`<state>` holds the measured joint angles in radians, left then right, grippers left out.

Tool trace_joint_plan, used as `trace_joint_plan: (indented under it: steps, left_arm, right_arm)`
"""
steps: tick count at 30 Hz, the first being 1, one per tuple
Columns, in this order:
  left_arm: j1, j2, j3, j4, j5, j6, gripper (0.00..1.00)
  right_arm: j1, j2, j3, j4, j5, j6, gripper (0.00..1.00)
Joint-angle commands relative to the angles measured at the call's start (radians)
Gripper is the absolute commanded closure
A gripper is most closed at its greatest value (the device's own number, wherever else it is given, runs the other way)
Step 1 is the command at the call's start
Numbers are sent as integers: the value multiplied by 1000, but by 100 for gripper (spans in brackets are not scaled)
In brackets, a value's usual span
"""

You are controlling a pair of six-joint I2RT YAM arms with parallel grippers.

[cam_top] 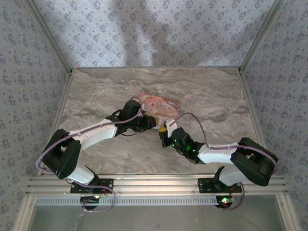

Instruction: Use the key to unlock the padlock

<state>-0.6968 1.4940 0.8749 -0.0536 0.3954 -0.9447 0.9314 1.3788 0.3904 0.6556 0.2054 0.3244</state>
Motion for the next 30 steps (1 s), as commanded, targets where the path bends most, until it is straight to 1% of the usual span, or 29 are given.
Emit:
trace_joint_plan:
  steps: [1, 17, 30]
  left_arm:
    - [-9, 1, 37, 11, 37, -20, 72]
    - [-11, -3, 38, 6, 40, -22, 72]
    - [-12, 1, 32, 7, 30, -25, 72]
  right_arm:
    - [-12, -14, 17, 28, -10, -11, 100]
    - [-25, -10, 19, 42, -47, -14, 100]
    - [-20, -37, 0, 37, -47, -1, 100]
